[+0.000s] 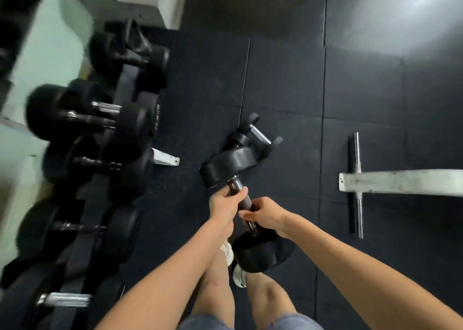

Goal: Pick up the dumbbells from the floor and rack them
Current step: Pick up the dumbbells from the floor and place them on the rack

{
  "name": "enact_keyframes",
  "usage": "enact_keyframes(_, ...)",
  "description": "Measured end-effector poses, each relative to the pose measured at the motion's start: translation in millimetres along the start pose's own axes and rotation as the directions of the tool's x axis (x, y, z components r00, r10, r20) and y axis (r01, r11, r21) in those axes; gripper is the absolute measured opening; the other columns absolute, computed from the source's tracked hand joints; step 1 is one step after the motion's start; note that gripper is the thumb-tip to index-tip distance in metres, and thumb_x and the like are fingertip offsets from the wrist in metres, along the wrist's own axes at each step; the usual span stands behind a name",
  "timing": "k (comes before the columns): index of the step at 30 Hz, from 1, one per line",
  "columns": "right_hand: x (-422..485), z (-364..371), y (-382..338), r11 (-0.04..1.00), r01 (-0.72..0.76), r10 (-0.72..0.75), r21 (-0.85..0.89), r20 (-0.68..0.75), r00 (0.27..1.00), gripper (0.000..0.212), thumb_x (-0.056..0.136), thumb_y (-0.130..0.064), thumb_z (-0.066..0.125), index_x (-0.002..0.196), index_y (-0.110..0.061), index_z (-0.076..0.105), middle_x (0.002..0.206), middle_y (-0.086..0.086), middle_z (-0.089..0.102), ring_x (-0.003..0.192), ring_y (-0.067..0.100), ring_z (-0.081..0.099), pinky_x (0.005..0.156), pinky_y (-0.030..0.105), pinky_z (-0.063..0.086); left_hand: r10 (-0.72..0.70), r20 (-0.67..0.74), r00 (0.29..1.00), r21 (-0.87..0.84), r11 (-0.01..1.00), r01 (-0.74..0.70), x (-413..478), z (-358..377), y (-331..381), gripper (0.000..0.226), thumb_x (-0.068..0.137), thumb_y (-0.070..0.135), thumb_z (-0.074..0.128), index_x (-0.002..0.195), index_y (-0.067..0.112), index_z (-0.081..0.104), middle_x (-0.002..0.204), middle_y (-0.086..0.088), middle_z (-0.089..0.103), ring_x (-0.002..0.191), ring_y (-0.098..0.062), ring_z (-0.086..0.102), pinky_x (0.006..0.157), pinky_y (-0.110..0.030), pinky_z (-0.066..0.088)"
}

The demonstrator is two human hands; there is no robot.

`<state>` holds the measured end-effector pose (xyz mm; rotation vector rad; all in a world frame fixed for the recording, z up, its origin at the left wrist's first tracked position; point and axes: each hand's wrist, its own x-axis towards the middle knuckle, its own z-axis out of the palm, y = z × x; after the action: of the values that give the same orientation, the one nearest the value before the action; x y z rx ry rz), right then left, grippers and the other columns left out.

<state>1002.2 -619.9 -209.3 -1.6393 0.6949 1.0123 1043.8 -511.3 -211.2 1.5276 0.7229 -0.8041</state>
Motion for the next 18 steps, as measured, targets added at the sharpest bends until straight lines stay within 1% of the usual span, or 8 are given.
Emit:
enact_keyframes(2, -45, 3, -36, 0.998, 0.053, -0.053, -0.03, 0.0, 0.999, 0.018, 0.089, -0.027, 0.065, 0.08, -0.011, 0.063, 0.085, 0.009, 0.065, 0.073, 0.017, 0.06, 0.065, 0.023, 0.049, 0.06, -0.015, 0.998, -0.014, 0.998, -0.06, -39, -18, 31, 0.016, 0.075, 0.012, 0.076, 0.067, 0.023, 0.068, 0.078, 0.002, 0.071, 0.094, -0.026, 0.068, 0.096, -0.044, 0.051)
enact_keyframes(5, -94, 12, -87, 0.986, 0.127, -0.129, -0.107, -0.014, 0.992, 0.019, 0.089, -0.027, 0.066, 0.078, -0.012, 0.06, 0.076, 0.003, 0.063, 0.065, 0.014, 0.058, 0.057, 0.019, 0.047, 0.161, -0.049, 0.986, -0.059, 0.985, -0.164, -81, -46, 71, 0.016, 0.073, 0.012, 0.078, 0.068, 0.022, 0.067, 0.076, 0.004, 0.069, 0.091, -0.023, 0.066, 0.092, -0.037, 0.053)
enact_keyframes(8, -122, 27, -136, 0.968, 0.206, -0.209, -0.143, -0.005, 0.978, 0.017, 0.087, -0.025, 0.067, 0.084, -0.009, 0.064, 0.083, 0.008, 0.066, 0.072, 0.019, 0.062, 0.074, 0.031, 0.054, 0.268, -0.108, 0.957, -0.089, 0.956, -0.278, -111, -77, 107, 0.01, 0.076, 0.012, 0.076, 0.083, 0.014, 0.069, 0.075, 0.005, 0.066, 0.081, -0.014, 0.062, 0.072, -0.016, 0.051)
enact_keyframes(9, -127, 34, -151, 0.961, 0.227, -0.229, -0.156, 0.001, 0.973, 0.017, 0.087, -0.024, 0.067, 0.087, -0.007, 0.065, 0.086, 0.01, 0.067, 0.073, 0.02, 0.062, 0.077, 0.033, 0.054, 0.292, -0.131, 0.947, -0.089, 0.948, -0.305, -116, -89, 117, 0.012, 0.076, 0.014, 0.076, 0.086, 0.013, 0.07, 0.076, 0.005, 0.066, 0.082, -0.014, 0.062, 0.07, -0.016, 0.05)
enact_keyframes(12, -133, 57, -197, 0.941, 0.269, -0.268, -0.206, 0.029, 0.963, 0.018, 0.087, -0.023, 0.067, 0.089, -0.005, 0.067, 0.087, 0.012, 0.068, 0.07, 0.019, 0.063, 0.082, 0.036, 0.055, 0.32, -0.201, 0.926, -0.093, 0.935, -0.343, -123, -129, 144, 0.015, 0.074, 0.019, 0.077, 0.087, 0.014, 0.072, 0.081, 0.003, 0.07, 0.089, -0.016, 0.065, 0.083, -0.027, 0.05)
enact_keyframes(14, -128, 77, -228, 0.926, 0.297, -0.292, -0.232, 0.057, 0.955, 0.016, 0.087, -0.021, 0.067, 0.087, -0.005, 0.067, 0.085, 0.012, 0.068, 0.068, 0.019, 0.062, 0.076, 0.034, 0.056, 0.33, -0.244, 0.912, -0.118, 0.923, -0.365, -123, -158, 160, 0.012, 0.075, 0.018, 0.077, 0.084, 0.016, 0.07, 0.081, 0.001, 0.07, 0.089, -0.018, 0.066, 0.087, -0.032, 0.052)
enact_keyframes(16, -120, 100, -256, 0.914, 0.314, -0.303, -0.257, 0.081, 0.95, 0.014, 0.088, -0.02, 0.067, 0.088, -0.006, 0.067, 0.078, 0.009, 0.067, 0.063, 0.016, 0.062, 0.064, 0.026, 0.054, 0.327, -0.279, 0.903, -0.156, 0.912, -0.379, -118, -190, 173, 0.012, 0.076, 0.016, 0.076, 0.084, 0.016, 0.068, 0.077, 0.002, 0.067, 0.084, -0.019, 0.065, 0.08, -0.032, 0.055)
enact_keyframes(18, -111, 128, -286, 0.908, 0.333, -0.318, -0.254, 0.1, 0.943, 0.015, 0.088, -0.017, 0.066, 0.095, -0.003, 0.068, 0.075, 0.006, 0.066, 0.061, 0.014, 0.061, 0.056, 0.021, 0.053, 0.298, -0.321, 0.899, -0.185, 0.911, -0.368, -108, -226, 186, 0.017, 0.076, 0.018, 0.076, 0.09, 0.014, 0.068, 0.079, -0.001, 0.068, 0.079, -0.018, 0.064, 0.065, -0.026, 0.056)
